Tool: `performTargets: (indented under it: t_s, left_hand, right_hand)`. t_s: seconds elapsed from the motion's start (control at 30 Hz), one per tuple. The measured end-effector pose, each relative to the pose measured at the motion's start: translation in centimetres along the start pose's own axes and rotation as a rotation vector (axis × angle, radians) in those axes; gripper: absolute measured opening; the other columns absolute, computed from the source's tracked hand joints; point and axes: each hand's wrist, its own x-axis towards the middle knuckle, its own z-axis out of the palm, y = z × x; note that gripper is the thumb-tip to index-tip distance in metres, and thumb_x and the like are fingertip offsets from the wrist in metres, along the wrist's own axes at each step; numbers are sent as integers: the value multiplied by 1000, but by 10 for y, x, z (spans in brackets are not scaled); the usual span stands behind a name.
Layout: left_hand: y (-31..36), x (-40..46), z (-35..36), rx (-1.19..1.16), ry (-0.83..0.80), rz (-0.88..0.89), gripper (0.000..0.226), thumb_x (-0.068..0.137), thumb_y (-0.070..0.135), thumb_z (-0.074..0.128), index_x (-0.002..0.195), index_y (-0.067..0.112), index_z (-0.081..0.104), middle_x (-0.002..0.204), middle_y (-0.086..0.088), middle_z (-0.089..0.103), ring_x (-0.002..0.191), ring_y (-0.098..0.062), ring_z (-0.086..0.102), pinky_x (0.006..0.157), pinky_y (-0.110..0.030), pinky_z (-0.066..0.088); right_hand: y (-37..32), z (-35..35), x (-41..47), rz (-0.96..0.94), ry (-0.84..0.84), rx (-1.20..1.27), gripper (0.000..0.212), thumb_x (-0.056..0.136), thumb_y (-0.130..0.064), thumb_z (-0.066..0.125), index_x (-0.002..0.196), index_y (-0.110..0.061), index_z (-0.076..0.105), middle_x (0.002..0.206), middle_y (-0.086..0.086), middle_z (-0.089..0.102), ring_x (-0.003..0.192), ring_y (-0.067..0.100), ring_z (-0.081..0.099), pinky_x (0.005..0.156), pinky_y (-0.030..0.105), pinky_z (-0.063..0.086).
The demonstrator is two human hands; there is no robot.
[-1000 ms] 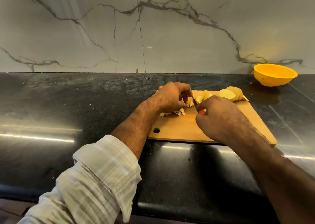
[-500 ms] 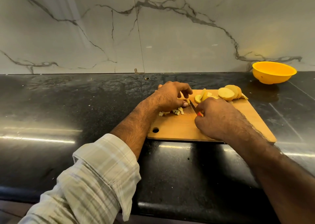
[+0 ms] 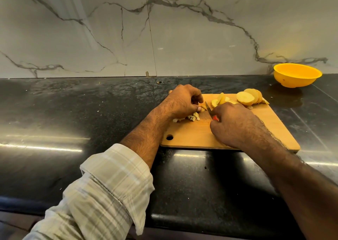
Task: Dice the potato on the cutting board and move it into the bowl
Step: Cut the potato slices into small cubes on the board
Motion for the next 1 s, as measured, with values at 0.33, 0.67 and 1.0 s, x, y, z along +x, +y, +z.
performTargets:
  t_s: [0.33,0.67,1.0]
  left_hand:
    - [7,5,7,35,40,-24,5,91,35,79,91,31,76,94,16,72,103,-9,65,112,-59,41]
    - [3,8,3,86,95,-100,1,93,33,75,92,33,74,98,18,68,106,-10,60,114,-58,27]
    - [-3,0,-9,-8,-21,-31,12,90,40,80,101,35,78,108,21,72,113,-7,59,105,-53,20]
  right_hand:
    - [5,-1,6,51,10,22,49,96,-35,63,144,-26,57,127,5,65,110,24,61,89,39,58]
    - [5,1,8,47,-13,1,50,97,-33,63,146,-24,55,135,7,61,116,25,60,90,36,55]
    - [4,6,7,9,-6,5,51,97,-35,62,147,-27,55,135,5,61,117,24,59,93,39,56]
